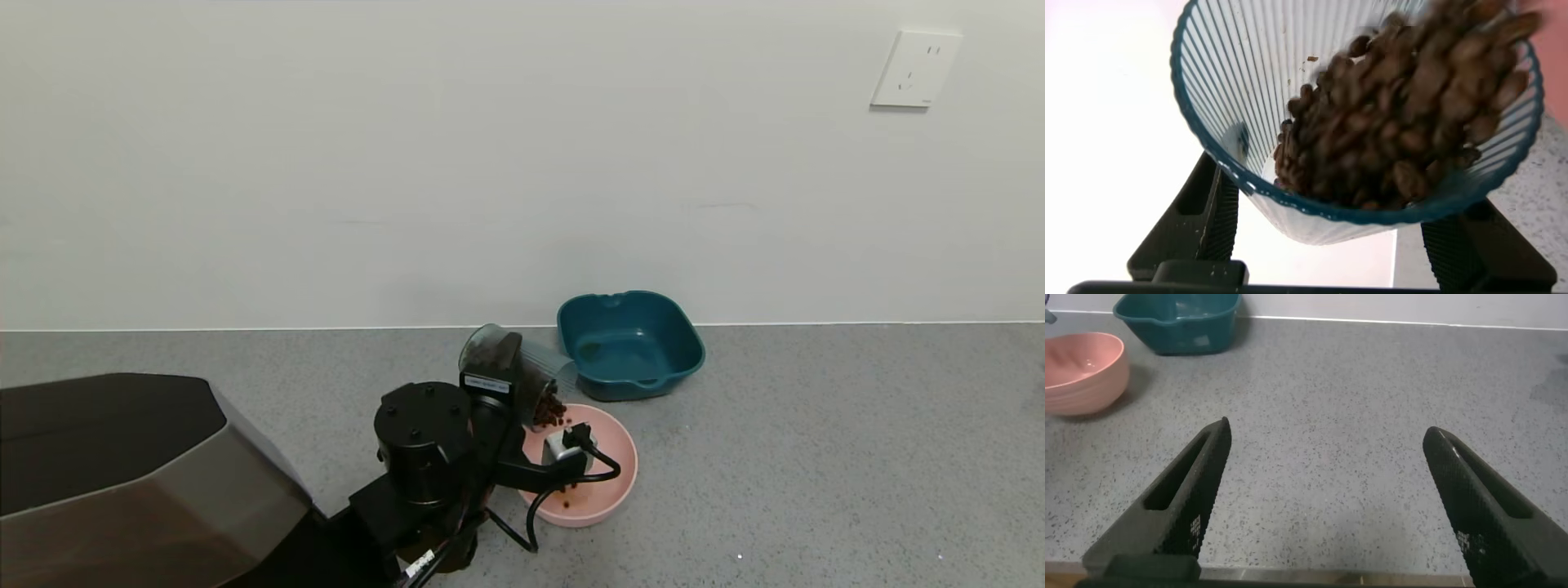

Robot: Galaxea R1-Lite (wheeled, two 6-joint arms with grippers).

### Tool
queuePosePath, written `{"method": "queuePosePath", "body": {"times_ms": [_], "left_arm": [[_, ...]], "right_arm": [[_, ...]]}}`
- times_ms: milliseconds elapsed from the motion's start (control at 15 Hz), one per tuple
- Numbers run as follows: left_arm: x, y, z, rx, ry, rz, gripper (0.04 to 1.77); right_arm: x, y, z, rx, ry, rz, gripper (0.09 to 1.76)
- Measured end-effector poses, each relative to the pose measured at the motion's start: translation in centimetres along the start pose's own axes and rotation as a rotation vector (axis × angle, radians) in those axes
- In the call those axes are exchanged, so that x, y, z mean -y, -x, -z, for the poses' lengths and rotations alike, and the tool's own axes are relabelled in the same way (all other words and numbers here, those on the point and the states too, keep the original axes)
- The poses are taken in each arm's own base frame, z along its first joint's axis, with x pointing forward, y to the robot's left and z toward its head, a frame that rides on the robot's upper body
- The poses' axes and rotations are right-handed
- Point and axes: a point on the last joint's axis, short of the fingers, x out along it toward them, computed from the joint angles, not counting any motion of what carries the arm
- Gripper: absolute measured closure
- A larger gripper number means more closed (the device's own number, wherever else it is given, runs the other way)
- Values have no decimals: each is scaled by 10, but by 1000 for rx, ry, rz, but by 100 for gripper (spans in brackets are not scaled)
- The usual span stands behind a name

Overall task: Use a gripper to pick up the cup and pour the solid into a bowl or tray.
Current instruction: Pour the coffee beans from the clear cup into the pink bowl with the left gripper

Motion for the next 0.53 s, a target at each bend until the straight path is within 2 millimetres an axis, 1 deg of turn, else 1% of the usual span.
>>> {"method": "queuePosePath", "body": {"times_ms": [533], "left_arm": [[1, 2, -5, 17, -23, 4, 54]], "right_arm": [[0, 0, 0, 0, 0, 0, 14]]}}
